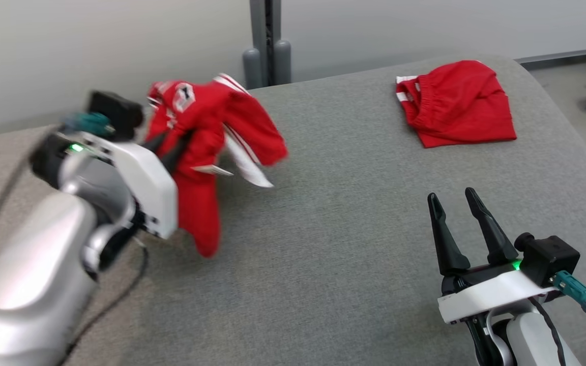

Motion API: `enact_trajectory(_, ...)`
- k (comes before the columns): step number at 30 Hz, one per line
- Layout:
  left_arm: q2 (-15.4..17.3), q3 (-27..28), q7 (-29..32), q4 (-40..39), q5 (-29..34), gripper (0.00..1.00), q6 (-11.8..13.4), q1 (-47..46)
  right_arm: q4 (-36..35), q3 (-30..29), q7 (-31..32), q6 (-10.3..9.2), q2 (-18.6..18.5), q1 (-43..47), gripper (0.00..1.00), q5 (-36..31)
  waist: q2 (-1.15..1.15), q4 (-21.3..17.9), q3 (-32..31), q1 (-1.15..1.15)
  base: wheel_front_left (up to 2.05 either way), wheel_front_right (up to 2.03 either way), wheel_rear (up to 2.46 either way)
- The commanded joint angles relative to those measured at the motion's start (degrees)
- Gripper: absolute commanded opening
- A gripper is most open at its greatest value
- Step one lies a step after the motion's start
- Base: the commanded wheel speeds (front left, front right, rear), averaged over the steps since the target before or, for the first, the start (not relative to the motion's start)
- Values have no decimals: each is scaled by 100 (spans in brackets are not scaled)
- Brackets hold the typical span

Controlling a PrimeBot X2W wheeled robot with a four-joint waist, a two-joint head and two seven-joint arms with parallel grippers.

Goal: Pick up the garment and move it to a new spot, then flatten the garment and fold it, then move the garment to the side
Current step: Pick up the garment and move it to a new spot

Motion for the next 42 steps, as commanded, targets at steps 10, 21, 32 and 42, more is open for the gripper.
enact_trajectory(10,-1051,-848,-546,465,375,0,23,535,-8,74,-25,2,-32,53,100,65,0,-298,134,0,0,0,0)
enact_trajectory(21,-1760,-1444,-1029,1840,635,100,-237,340,93,91,-25,2,-34,103,100,-14,0,-76,134,0,0,0,0)
enact_trajectory(32,-1516,-1250,-1393,1565,493,100,-174,481,123,6,-24,2,-74,221,100,-48,0,350,-155,0,0,0,0)
enact_trajectory(42,-780,-688,-1705,554,365,100,337,840,72,-87,-24,2,-184,314,100,-41,0,642,-309,0,0,0,0)
